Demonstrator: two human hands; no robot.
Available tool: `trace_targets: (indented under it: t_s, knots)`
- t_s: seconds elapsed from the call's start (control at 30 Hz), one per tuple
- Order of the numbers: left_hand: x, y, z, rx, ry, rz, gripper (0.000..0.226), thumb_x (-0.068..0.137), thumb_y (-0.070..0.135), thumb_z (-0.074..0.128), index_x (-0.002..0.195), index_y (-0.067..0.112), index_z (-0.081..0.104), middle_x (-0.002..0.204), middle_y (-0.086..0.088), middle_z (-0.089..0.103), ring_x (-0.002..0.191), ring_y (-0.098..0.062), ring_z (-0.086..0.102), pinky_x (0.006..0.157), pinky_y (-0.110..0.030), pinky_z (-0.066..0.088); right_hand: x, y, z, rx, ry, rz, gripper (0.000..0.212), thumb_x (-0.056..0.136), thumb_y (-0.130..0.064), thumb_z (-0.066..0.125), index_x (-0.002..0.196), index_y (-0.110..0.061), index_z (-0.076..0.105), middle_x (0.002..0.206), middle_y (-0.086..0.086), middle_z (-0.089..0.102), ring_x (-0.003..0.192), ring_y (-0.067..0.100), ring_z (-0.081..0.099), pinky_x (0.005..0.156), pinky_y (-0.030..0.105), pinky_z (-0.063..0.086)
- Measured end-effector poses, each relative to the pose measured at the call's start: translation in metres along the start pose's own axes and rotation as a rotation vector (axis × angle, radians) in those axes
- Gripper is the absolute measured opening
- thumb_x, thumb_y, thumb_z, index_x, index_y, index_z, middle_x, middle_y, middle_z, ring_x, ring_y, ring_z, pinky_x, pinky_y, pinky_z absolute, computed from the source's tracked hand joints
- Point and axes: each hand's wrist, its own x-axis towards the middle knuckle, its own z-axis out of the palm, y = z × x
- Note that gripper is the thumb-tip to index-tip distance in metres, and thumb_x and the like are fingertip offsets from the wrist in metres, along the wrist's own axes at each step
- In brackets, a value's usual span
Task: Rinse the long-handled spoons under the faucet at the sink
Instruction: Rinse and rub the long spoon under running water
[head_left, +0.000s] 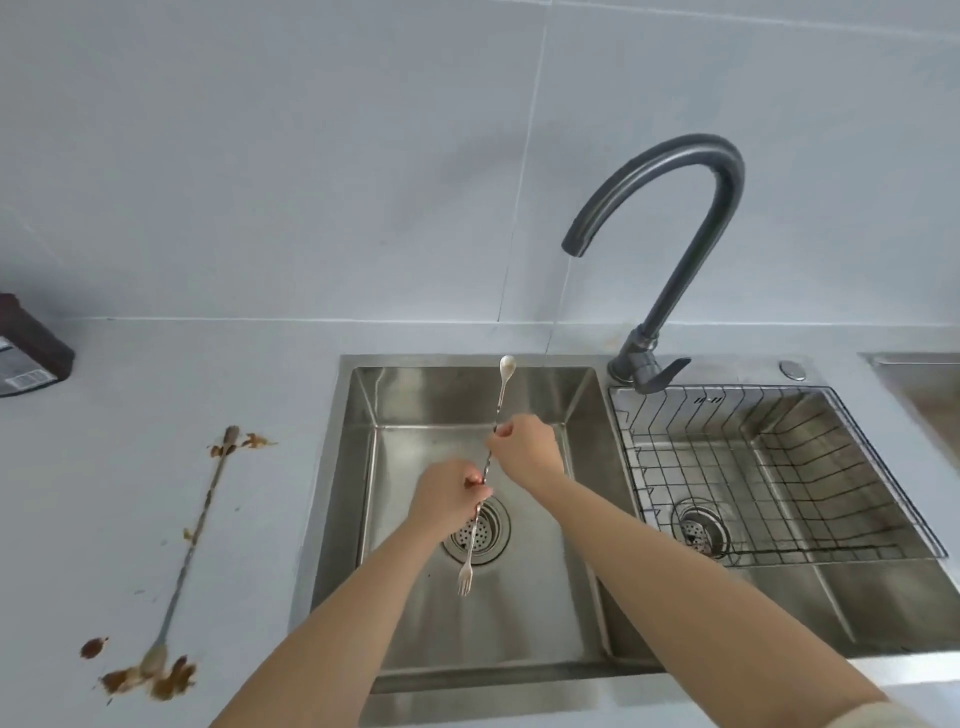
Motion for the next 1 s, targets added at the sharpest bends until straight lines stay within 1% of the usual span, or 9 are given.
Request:
trace_targets:
  t_s: [0.07, 0.13, 0.17, 0.23, 0.33, 0.43, 0.53, 0.7, 1.0]
  knots:
    - [0.003, 0.008, 0.009, -0.006, 0.010, -0.014, 0.026, 0.083, 0.019, 0.057, 0.058, 0.014, 0.053, 0.052, 0.004, 0.050, 0.064, -0.018, 0.056, 0.073, -0.030, 0.046, 0.006, 0.011, -0.014, 0.052, -0.052, -0.033, 0.028, 0.083, -0.011, 0.054, 0.056, -0.015, 0.043, 0.061, -0.002, 0.042, 0.067, 0.017, 0.043, 0.056, 0.026, 0.033]
    - [0.006, 0.015, 0.014, -0.027, 0.030, -0.020, 0.017, 0.085, 0.018, 0.058, 0.072, 0.010, 0.064, 0.054, 0.008, 0.053, 0.063, -0.016, 0.056, 0.074, -0.028, 0.044, 0.014, 0.018, -0.030, 0.154, -0.104, -0.044, 0.010, 0.081, -0.014, 0.063, 0.087, -0.008, 0.058, 0.076, -0.002, 0.048, 0.080, 0.016, 0.046, 0.063, 0.024, 0.036]
    - [0.009, 0.018, 0.015, -0.033, 0.041, -0.021, 0.016, 0.085, 0.018, 0.058, 0.074, 0.008, 0.065, 0.055, 0.007, 0.054, 0.062, -0.015, 0.056, 0.074, -0.027, 0.044, 0.020, 0.021, -0.038, 0.203, -0.133, -0.040, 0.030, 0.080, -0.015, 0.067, 0.106, -0.006, 0.055, 0.087, -0.001, 0.049, 0.085, 0.016, 0.047, 0.066, 0.023, 0.038]
    - [0.012, 0.024, 0.016, -0.038, 0.054, -0.020, 0.018, 0.084, 0.016, 0.057, 0.069, 0.010, 0.064, 0.051, 0.009, 0.052, 0.057, -0.013, 0.054, 0.072, -0.025, 0.043, 0.032, 0.024, -0.054, 0.317, -0.161, -0.010, 0.052, 0.079, -0.012, 0.068, 0.125, -0.006, 0.044, 0.104, 0.003, 0.049, 0.093, 0.018, 0.050, 0.075, 0.027, 0.045]
    - [0.021, 0.033, 0.016, -0.032, 0.062, -0.020, 0.019, 0.084, 0.016, 0.057, 0.073, 0.004, 0.067, 0.050, 0.011, 0.048, 0.063, -0.017, 0.055, 0.069, -0.024, 0.040, 0.050, 0.021, -0.071, 0.577, -0.175, 0.032, 0.053, 0.083, 0.000, 0.058, 0.133, -0.002, 0.039, 0.114, 0.010, 0.050, 0.098, 0.021, 0.052, 0.086, 0.033, 0.046]
    - [0.030, 0.038, 0.015, -0.004, 0.041, 0.015, 0.019, 0.086, 0.018, 0.057, 0.073, 0.006, 0.065, 0.053, 0.011, 0.047, 0.066, -0.017, 0.055, 0.069, -0.022, 0.038, 0.067, 0.015, -0.085, 0.810, -0.182, 0.053, 0.044, 0.090, -0.002, 0.046, 0.133, -0.003, 0.040, 0.113, 0.012, 0.052, 0.103, 0.021, 0.052, 0.094, 0.033, 0.043]
    - [0.037, 0.041, 0.014, 0.022, 0.025, 0.044, 0.017, 0.087, 0.019, 0.057, 0.073, 0.010, 0.062, 0.054, 0.010, 0.047, 0.067, -0.017, 0.055, 0.074, -0.025, 0.041, 0.077, 0.008, -0.092, 0.970, -0.184, 0.054, 0.033, 0.094, -0.008, 0.040, 0.127, -0.005, 0.045, 0.097, 0.008, 0.056, 0.085, 0.019, 0.054, 0.092, 0.035, 0.043]
    - [0.046, 0.043, 0.012, 0.023, 0.022, 0.067, 0.016, 0.086, 0.019, 0.057, 0.072, 0.013, 0.061, 0.054, 0.007, 0.049, 0.066, -0.018, 0.055, 0.077, -0.029, 0.046, 0.090, 0.001, -0.093, 0.970, -0.173, 0.031, 0.027, 0.097, -0.016, 0.036, 0.085, -0.010, 0.060, 0.094, 0.008, 0.063, 0.091, 0.020, 0.058, 0.076, 0.023, 0.046]
    - [0.048, 0.029, 0.011, 0.001, 0.032, 0.061, 0.021, 0.087, 0.021, 0.057, 0.079, 0.004, 0.066, 0.058, 0.009, 0.051, 0.070, -0.016, 0.057, 0.083, -0.028, 0.044, 0.097, -0.003, -0.084, 0.888, -0.258, -0.024, 0.033, 0.098, -0.016, 0.033, 0.082, -0.008, 0.061, 0.084, 0.008, 0.066, 0.080, 0.019, 0.063, 0.084, 0.028, 0.048]
